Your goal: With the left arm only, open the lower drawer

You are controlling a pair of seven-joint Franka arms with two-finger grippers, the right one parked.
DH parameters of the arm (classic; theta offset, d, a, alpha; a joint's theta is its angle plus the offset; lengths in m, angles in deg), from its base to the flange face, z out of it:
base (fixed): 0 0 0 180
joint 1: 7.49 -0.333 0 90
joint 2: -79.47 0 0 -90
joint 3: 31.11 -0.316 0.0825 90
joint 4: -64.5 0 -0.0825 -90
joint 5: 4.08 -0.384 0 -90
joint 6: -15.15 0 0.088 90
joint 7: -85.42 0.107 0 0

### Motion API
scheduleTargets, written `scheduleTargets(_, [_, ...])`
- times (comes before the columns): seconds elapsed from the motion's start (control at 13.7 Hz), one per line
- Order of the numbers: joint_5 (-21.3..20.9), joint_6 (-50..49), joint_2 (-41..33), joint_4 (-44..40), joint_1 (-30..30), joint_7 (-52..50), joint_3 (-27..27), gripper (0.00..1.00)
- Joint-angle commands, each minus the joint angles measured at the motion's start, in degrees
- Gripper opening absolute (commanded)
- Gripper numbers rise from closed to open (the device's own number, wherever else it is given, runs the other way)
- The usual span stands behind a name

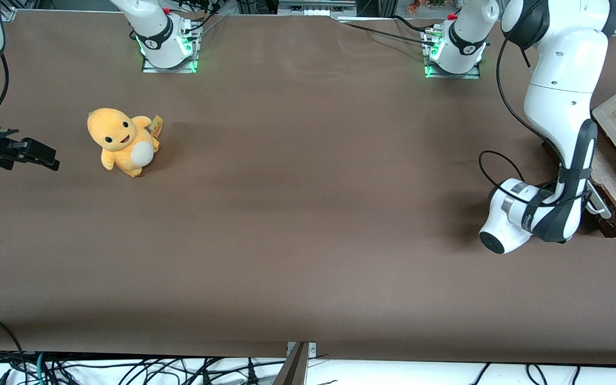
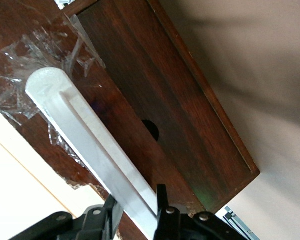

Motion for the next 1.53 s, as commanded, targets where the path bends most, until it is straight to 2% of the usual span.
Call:
scheduleTargets(0.0, [0.43,-0.37,1.24,-2.84,1.5,6.6,0.51,0.69])
scheduleTargets(0.07, [0.43,-0.28,1.06,-2.84,1.24,6.51,0.51,1.0])
scheduleTargets(0.29, [2.79,-0.37,0.53,-5.55,1.59,6.6,0.6,1.0])
scheduleTargets(0.51, [8.41,-0.28,-1.83,-7.22,1.42,6.78,0.86,1.0])
scheduleTargets(0.73, [20.87,-0.37,-3.59,-14.68,0.98,10.28,1.13,1.0])
scheduleTargets(1.02, [36.34,-0.02,-7.81,-20.58,-0.16,11.25,1.13,1.0])
scheduleTargets(1.31, [48.65,1.04,-10.01,-25.59,-1.92,11.35,1.22,1.0])
scheduleTargets(1.46, [54.19,4.35,-13.07,-25.17,-4.11,11.44,1.04,1.0])
